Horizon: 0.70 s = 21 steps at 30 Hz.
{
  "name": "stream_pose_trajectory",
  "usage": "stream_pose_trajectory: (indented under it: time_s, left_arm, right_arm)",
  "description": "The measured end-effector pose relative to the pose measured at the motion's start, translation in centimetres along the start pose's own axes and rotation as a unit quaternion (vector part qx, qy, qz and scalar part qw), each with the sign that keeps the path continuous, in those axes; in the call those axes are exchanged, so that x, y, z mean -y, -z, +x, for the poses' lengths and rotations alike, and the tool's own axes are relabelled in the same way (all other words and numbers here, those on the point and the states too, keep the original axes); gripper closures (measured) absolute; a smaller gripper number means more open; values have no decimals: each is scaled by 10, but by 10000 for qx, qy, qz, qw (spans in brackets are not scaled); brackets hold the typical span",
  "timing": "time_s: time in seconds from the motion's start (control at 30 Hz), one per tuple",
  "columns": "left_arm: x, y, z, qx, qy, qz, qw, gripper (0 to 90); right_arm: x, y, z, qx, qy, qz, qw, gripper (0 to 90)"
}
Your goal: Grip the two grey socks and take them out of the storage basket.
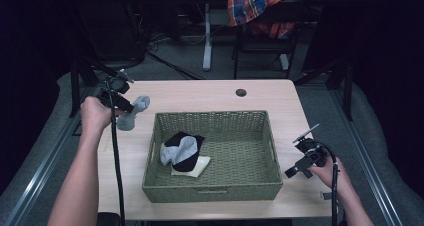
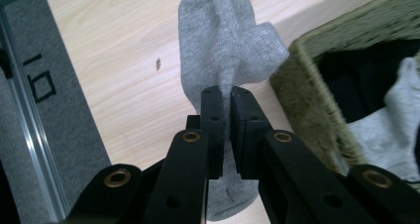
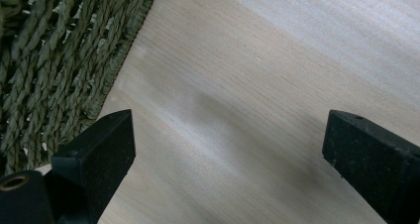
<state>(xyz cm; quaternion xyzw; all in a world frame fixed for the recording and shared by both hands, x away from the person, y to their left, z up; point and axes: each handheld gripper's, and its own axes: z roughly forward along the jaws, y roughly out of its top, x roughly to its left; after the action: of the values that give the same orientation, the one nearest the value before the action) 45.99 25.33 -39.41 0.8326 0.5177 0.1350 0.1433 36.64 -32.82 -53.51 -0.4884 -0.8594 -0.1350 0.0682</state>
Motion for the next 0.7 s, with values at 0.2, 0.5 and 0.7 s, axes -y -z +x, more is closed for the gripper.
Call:
stream_pose_trajectory:
  time_s: [0.2, 0.5, 0.7]
  left_arm:
    - [13, -14, 11, -17, 244, 85, 9997, 852]
    - [34, -37, 16, 61, 413, 149, 9990, 852]
    - [51, -55, 17, 123, 535, 203, 9983, 852]
  right_arm:
    - [0, 0, 0, 0, 9, 7, 10000, 61]
    - [0, -2, 1, -49, -55, -51, 10000, 61]
    - [0, -1, 1, 6, -19, -8, 10000, 61]
